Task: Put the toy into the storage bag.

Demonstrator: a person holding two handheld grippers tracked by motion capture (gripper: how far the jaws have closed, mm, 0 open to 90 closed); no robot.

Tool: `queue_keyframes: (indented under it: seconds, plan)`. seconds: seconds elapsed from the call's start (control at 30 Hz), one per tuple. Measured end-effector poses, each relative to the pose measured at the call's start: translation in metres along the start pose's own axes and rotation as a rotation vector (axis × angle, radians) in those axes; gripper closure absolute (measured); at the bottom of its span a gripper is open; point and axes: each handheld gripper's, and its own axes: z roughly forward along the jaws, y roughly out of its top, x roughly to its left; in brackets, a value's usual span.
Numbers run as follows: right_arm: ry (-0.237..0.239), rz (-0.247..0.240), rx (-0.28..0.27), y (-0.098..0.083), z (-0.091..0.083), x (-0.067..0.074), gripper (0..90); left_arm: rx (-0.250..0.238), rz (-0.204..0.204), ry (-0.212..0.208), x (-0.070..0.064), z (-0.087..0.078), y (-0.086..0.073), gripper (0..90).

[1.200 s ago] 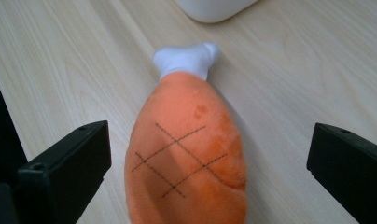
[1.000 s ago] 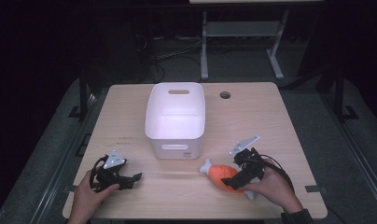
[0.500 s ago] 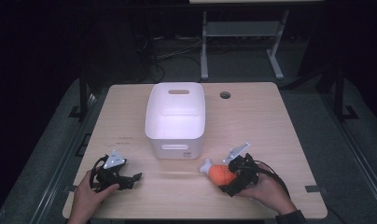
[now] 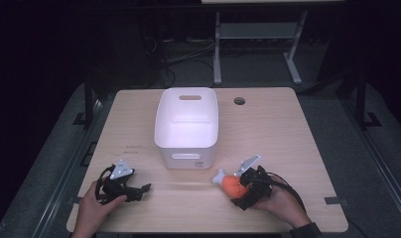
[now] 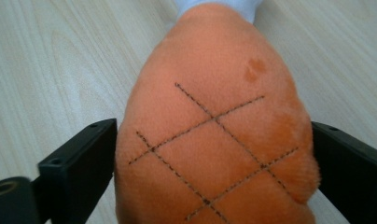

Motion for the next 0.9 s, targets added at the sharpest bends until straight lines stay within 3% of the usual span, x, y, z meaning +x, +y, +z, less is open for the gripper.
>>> queue_keyframes:
  seconds: [0.17,0.47,0.9]
  plan:
    - [-0.001,-0.009,-0.002,0.0,-0.001,0.0,14.5,0.0,0.0,0.0,0.0,0.0,0.0,12.7]
    - [0.018,-0.013,-0.007,-0.001,-0.006,-0.001,18.7,0.0,-0.001,0.0,0.0,0.0,0.0,12.7]
    - [0.004,0.008,-0.045,-0.005,-0.022,-0.008,19.9,0.0,0.0,0.0,0.0,0.0,0.0,12.7]
